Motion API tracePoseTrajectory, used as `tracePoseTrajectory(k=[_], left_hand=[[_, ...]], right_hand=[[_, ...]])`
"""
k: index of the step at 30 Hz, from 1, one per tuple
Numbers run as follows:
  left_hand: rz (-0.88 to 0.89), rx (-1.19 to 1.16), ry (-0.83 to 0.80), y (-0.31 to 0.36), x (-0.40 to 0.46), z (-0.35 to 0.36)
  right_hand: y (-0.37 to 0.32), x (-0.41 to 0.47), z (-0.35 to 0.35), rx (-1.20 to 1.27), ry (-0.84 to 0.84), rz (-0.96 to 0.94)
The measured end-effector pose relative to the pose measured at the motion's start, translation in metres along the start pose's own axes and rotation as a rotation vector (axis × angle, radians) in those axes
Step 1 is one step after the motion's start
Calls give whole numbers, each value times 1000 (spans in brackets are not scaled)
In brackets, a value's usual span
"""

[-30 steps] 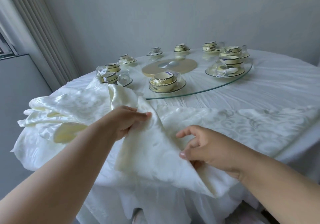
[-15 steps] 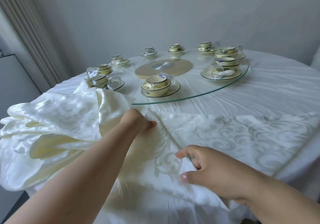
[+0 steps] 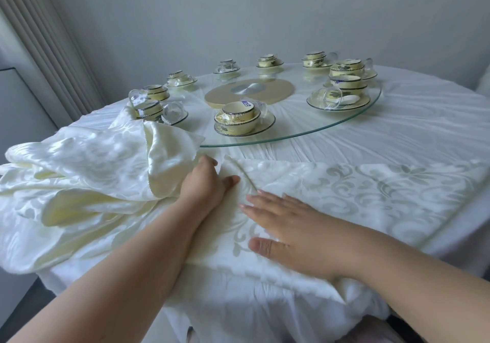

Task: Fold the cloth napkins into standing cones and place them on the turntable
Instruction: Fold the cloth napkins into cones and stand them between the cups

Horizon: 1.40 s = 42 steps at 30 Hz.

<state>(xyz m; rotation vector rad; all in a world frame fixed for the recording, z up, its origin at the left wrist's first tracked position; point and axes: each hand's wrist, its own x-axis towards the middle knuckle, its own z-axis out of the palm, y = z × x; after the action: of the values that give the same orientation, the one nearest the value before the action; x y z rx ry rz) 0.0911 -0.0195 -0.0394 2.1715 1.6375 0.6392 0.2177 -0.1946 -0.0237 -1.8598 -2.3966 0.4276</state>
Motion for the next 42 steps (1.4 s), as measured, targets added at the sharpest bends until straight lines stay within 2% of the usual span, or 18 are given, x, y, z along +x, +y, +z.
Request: tracePoseTrajectory(k=[3, 5, 7, 9, 11, 15, 17, 19, 20, 22, 24, 26, 28, 30, 33, 37, 40, 42], left_hand=[[115, 106, 117, 4, -5, -7], [368, 260, 240, 12, -10, -12], [517, 321, 116, 17, -15, -9], [438, 371, -149, 14, -22, 2], [349, 432, -291, 9, -25, 10], [314, 425, -276, 11, -26, 12], [314, 434, -270, 10, -25, 14], [314, 443, -285, 9, -25, 15], [308, 440, -302, 9, -25, 13], [282, 462, -335, 12, -24, 9], [299, 542, -298, 25, -28, 3], [426, 582, -226, 50, -39, 2], [585, 514, -251, 80, -55, 11], [674, 454, -362, 104, -71, 27], [681, 441, -484, 114, -81, 52], [688, 475, -449, 108, -82, 62], [685, 481, -434, 107, -83, 61], [683, 481, -440, 107, -83, 61]], right_hand=[[5, 1, 14, -113, -72, 13], [5, 0, 16, -142, -64, 17], [5, 1, 15, -156, -56, 13], [5, 1, 15, -150, -57, 13], [4, -2, 15, -136, -74, 13], [7, -22, 8, -30, -138, -6], [14, -31, -1, 261, -124, 59], [27, -38, -12, 562, -1, 182], [35, -40, -17, 586, 91, 220], [60, -42, -23, 435, 336, 286], [91, -45, -26, 288, 560, 417], [126, -49, -28, 186, 649, 600], [156, -52, -28, 121, 590, 732], [174, -52, -30, 93, 474, 723], [183, -51, -43, 26, 316, 690], [191, -51, -74, 1, -21, 784], [208, -56, -99, -27, -199, 837], [216, -66, -115, 99, -288, 823]])
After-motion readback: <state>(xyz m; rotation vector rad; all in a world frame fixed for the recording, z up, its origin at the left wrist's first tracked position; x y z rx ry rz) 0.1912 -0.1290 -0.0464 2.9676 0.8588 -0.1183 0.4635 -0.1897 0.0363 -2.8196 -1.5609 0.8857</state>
